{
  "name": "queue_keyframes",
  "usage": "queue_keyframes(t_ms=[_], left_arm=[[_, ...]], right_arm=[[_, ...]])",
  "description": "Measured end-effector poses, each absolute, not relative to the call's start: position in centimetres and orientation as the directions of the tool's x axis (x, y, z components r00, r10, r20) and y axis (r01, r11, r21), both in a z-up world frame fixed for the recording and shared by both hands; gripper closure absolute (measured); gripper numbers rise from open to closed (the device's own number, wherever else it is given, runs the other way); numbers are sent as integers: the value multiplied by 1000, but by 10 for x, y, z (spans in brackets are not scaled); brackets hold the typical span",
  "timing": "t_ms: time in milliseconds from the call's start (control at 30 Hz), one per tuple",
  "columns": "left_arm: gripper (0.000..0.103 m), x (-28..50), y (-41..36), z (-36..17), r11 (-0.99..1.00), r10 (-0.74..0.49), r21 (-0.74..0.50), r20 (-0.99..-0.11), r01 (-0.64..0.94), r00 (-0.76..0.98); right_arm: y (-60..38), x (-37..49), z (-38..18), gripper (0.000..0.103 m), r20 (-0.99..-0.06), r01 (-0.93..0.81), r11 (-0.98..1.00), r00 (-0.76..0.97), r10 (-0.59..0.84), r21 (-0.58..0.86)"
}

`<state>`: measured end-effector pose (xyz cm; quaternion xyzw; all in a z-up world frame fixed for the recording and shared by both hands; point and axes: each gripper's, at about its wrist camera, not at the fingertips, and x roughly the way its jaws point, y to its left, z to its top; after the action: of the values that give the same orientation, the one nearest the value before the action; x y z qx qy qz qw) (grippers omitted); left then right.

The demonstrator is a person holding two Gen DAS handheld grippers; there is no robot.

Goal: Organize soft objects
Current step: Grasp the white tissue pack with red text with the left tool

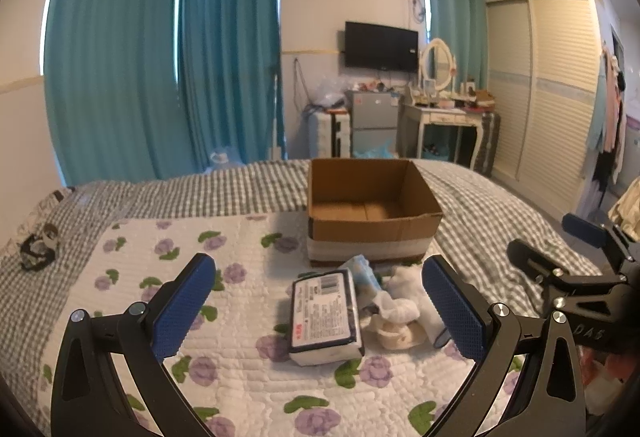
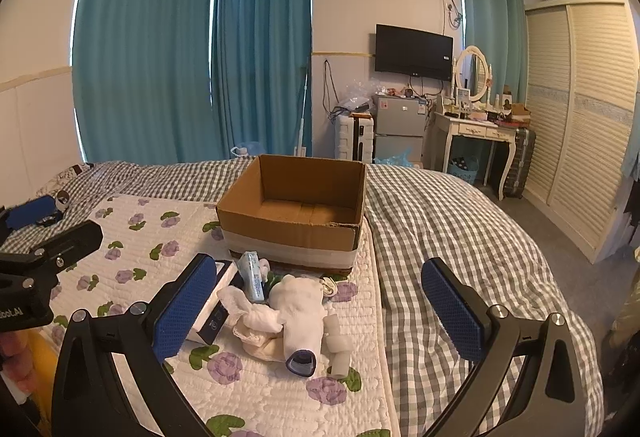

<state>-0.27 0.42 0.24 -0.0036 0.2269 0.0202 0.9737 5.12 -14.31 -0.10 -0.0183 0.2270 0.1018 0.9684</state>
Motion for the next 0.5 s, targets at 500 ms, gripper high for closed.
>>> queue_keyframes(t_ms=[500], left_arm=[[0, 39, 8, -93, 998, 3, -45, -656, -43, 755]], right_arm=[[-123, 81, -48, 0, -587, -161, 985, 805, 91, -68]])
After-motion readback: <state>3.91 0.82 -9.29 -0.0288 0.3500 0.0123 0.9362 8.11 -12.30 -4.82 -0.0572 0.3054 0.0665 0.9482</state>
